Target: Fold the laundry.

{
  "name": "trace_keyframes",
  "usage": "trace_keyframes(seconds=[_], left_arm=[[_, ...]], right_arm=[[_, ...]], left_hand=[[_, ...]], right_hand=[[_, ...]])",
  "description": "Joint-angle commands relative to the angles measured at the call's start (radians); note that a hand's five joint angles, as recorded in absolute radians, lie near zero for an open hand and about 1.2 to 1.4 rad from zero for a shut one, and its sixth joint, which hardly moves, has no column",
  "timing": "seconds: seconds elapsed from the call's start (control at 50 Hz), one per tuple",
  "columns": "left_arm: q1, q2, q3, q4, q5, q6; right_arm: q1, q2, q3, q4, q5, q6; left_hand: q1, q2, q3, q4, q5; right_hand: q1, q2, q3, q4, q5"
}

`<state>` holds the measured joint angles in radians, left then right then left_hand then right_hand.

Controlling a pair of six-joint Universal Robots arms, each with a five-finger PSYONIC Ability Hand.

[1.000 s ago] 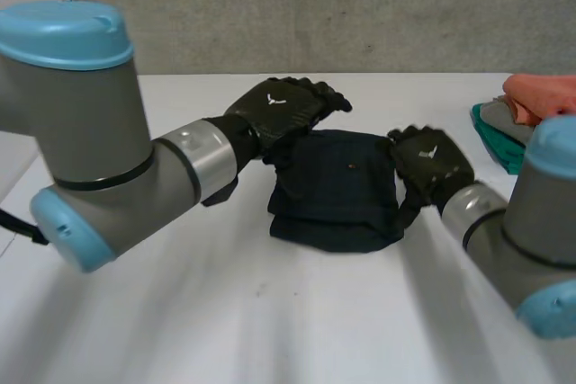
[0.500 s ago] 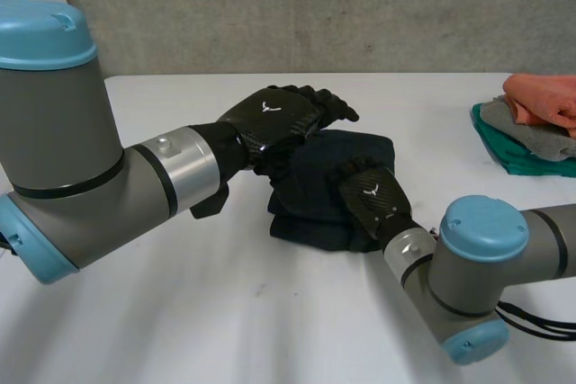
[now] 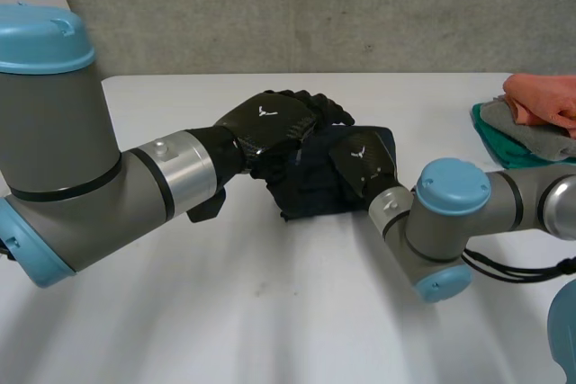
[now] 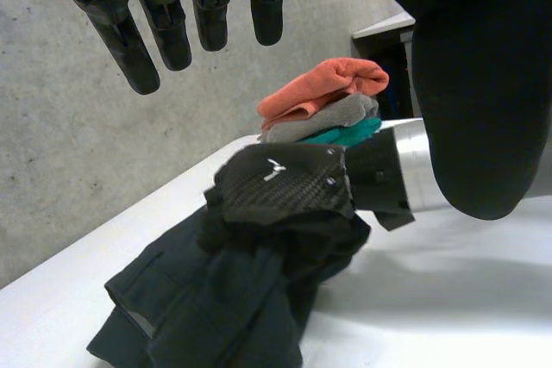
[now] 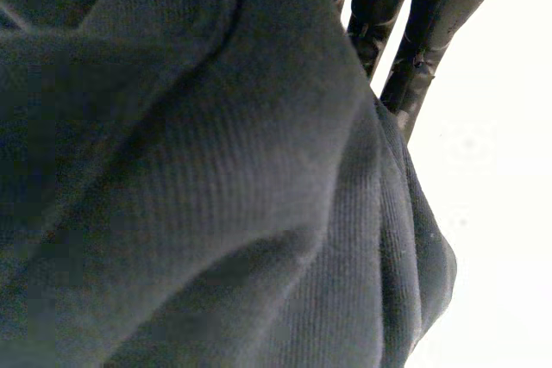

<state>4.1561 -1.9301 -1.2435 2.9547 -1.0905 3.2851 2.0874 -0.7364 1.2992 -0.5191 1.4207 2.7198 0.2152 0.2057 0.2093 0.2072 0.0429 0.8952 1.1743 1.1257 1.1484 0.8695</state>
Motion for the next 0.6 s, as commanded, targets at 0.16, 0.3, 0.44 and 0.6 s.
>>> trace_keyframes(seconds=[0.16,0.3,0.44,0.6], left_arm=[[-0.001,0.066,-0.001,0.030,0.000,-0.073],[-0.001,0.079,-0.005,0.043,-0.003,-0.110],[0.001,0.079,-0.011,0.053,-0.005,-0.110],[-0.002,0.080,-0.011,0.057,-0.005,-0.110]], right_arm=[[-0.154,-0.075,0.011,0.134,-0.184,-0.097],[-0.260,-0.096,-0.011,0.125,-0.244,-0.138],[-0.334,-0.121,-0.145,0.000,-0.261,-0.062],[-0.475,-0.141,-0.309,-0.180,-0.342,0.226]], left_hand=[[-0.040,-0.030,-0.034,-0.032,-0.042],[-0.040,-0.030,-0.034,-0.032,-0.042],[-0.037,-0.027,-0.031,-0.029,-0.039],[-0.037,-0.027,-0.031,-0.029,-0.039]], right_hand=[[0.501,0.222,0.271,0.248,0.352],[0.501,0.222,0.271,0.248,0.352],[0.501,0.222,0.271,0.248,0.352],[0.501,0.222,0.271,0.248,0.352]])
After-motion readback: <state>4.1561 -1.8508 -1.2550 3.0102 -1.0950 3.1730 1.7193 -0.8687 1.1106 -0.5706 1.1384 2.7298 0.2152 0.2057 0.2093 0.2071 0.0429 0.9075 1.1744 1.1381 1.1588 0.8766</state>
